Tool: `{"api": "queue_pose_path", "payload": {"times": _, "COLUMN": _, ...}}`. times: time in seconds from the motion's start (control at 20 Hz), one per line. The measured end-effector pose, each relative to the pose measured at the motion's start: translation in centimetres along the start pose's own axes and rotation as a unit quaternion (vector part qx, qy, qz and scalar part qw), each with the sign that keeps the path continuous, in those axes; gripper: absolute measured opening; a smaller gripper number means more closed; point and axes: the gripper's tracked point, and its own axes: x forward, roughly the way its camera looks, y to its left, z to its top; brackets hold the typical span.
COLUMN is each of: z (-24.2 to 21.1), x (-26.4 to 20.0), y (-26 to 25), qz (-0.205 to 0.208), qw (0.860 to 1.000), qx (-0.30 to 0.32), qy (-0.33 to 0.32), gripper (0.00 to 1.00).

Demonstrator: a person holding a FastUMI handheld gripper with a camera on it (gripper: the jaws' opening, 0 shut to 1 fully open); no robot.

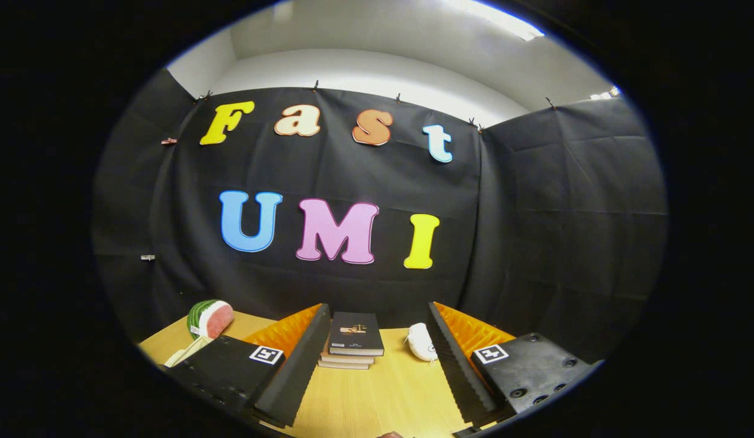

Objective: Open the storage box then place both shoes into the box .Put the left shoe in first, then the right shoe, with the right side of both shoes facing outward in a uniform manner.

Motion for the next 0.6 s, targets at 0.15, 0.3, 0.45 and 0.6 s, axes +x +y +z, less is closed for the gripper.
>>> {"api": "queue_pose_path", "payload": {"times": 0.15, "z": -0.4, "x": 1.0, "y": -1.4, "qz": -0.002, "qw": 1.000, "qx": 0.017, "qy": -0.003, "gripper": 0.98}}
{"api": "queue_pose_path", "payload": {"times": 0.3, "z": -0.5, "x": 1.7, "y": -1.6, "qz": 0.006, "qw": 1.000, "qx": 0.018, "qy": -0.011, "gripper": 0.98}}
{"api": "queue_pose_path", "payload": {"times": 0.45, "z": -0.7, "x": 2.9, "y": -0.6, "qz": 0.026, "qw": 0.999, "qx": 0.013, "qy": -0.013, "gripper": 0.98}}
{"api": "queue_pose_path", "payload": {"times": 0.6, "z": -0.7, "x": 4.0, "y": 1.1, "qz": 0.053, "qw": 0.998, "qx": 0.013, "qy": -0.018, "gripper": 0.98}}
